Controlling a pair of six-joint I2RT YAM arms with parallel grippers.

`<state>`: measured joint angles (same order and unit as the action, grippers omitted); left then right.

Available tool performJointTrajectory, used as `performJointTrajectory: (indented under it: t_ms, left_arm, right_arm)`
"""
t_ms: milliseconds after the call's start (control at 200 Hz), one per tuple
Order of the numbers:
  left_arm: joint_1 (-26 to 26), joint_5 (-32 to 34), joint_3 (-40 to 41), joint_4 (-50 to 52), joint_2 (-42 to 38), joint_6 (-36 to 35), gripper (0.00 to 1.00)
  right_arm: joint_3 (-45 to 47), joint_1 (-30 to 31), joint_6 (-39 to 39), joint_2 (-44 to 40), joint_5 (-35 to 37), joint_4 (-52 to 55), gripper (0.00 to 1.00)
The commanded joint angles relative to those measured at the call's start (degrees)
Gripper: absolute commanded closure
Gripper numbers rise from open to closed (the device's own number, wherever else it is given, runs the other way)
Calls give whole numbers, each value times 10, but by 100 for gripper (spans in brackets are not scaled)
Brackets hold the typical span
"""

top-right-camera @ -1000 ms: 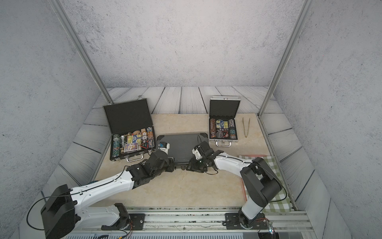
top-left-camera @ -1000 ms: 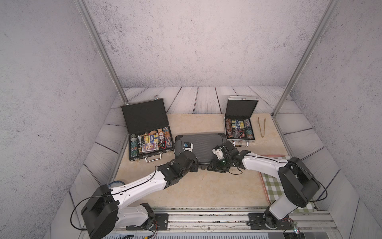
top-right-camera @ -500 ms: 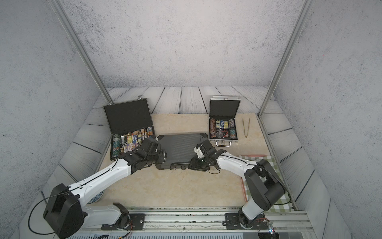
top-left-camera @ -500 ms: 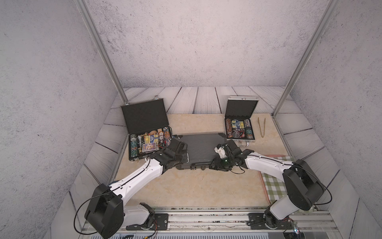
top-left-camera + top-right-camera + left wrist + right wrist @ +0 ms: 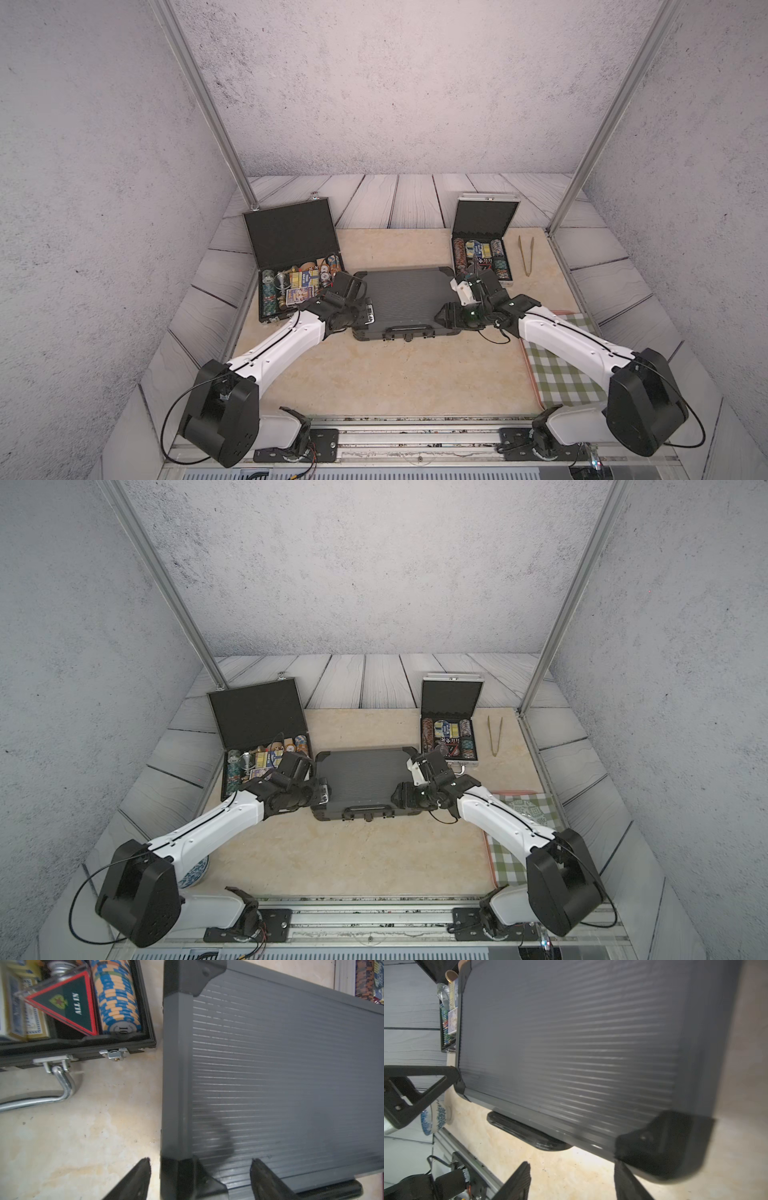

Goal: Close the poker set cases
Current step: Fasten the fastener on the poker set case, then move the poker set case to the center of the board.

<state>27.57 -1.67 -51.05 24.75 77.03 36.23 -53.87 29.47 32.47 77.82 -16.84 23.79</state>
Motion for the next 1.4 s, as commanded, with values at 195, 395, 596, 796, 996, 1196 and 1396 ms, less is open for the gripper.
performJointTrajectory:
  t_ms: [195,395,596,796,996,1196,1396]
  left_arm:
    - [-6,-41,8,-9,16,-3,24]
    - [-6,-75,-3,-4,43,-6,26]
    - [-6,-88,-4,-4,56,-9,28]
    - [-6,-77,-3,2,41,-20,28]
    - [-6,-88,-5,-8,57,-15,29]
    - [-6,-84,-6,-9,57,-17,29]
    - [-6,-80,-1,-10,53,-15,29]
  right_arm:
    - [-13,-70,-29,-44,64,50,22]
    - [13,-75,-12,-4,20,-10,15]
    - [31,-75,7,29,-21,-55,18]
    - [51,-74,37,-6,-16,-40,19]
    - [132,-29,243,-83,50,-86,20]
    - [143,50,376,-81,151,-116,21]
    - [136,70,435,-38,187,-178,21]
